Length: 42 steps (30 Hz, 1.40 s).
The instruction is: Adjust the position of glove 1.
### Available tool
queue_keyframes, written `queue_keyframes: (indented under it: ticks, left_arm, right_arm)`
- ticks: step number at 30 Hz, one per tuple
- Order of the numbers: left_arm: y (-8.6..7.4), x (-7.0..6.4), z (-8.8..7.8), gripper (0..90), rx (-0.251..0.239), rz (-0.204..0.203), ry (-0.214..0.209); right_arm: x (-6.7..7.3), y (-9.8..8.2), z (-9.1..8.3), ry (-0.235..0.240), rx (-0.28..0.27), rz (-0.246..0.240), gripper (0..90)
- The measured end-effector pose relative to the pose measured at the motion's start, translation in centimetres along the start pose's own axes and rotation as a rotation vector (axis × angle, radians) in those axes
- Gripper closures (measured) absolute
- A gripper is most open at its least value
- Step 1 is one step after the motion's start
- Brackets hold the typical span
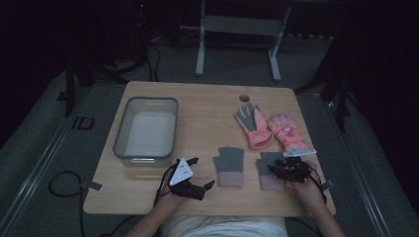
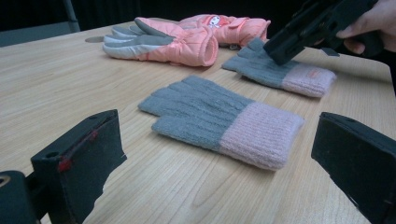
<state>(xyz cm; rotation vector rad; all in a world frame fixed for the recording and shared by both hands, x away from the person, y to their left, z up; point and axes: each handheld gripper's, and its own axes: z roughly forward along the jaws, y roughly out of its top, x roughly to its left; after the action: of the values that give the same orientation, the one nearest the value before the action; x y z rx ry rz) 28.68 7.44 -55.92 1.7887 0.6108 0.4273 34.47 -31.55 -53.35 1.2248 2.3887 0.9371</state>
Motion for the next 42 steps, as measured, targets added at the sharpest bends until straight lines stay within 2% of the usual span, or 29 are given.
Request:
queue_keyframes:
  ticks: [1,2,3,9,10,15,18,20,24,26,31,37,40,42]
  left_arm:
    - [0.0,0.0,0.0,1.6,0.000,0.000,0.000]
    - [0.0,0.0,0.0,1.6,0.000,0.001,-0.001]
    - [0.0,0.0,0.0,1.6,0.000,0.000,0.000]
    - [0.0,0.0,0.0,1.6,0.001,-0.001,0.000]
    - [0.0,0.0,0.0,1.7,0.001,0.000,0.000]
    - [0.0,0.0,0.0,1.6,0.001,-0.001,0.001]
    - [0.0,0.0,0.0,1.7,0.000,-0.001,0.000]
    - [0.0,0.0,0.0,1.6,0.001,-0.002,0.000]
    - [0.0,0.0,0.0,1.7,0.000,-0.002,-0.001]
    - [0.0,0.0,0.0,1.6,0.000,-0.001,-0.001]
    - [0.0,0.0,0.0,1.6,0.000,-0.001,-0.001]
    - [0.0,0.0,0.0,1.6,-0.002,-0.002,-0.002]
    - [0.0,0.0,0.0,1.6,0.000,0.002,-0.001]
    - [0.0,0.0,0.0,1.6,0.001,0.003,-0.001]
  right_arm:
    - [0.1,-0.3,0.5,-0.015,0.032,-0.007,59.7]
    - [0.2,-0.6,0.7,-0.019,0.005,-0.024,60.0]
    - [0.3,-0.8,0.7,-0.022,-0.007,-0.019,61.3]
    - [0.6,-0.9,0.7,-0.036,-0.012,-0.034,69.1]
    - [0.6,-0.8,0.8,-0.035,-0.010,-0.036,73.5]
    - [0.7,-0.5,0.8,-0.041,0.008,-0.023,82.5]
    - [0.8,-0.2,0.7,-0.042,0.009,0.001,84.9]
    - [1.2,0.1,0.3,-0.040,-0.001,-0.002,85.1]
    - [1.8,1.3,-0.4,-0.047,-0.030,-0.017,85.3]
    - [1.9,2.1,-1.0,-0.039,-0.054,-0.004,85.3]
    - [2.9,4.8,-3.1,-0.039,-0.118,-0.017,85.3]
    - [4.7,7.8,-4.6,0.011,-0.175,-0.053,85.3]
    - [5.7,8.8,-4.6,0.023,-0.180,-0.077,85.4]
    - [6.4,9.2,-4.3,0.048,-0.181,-0.083,85.3]
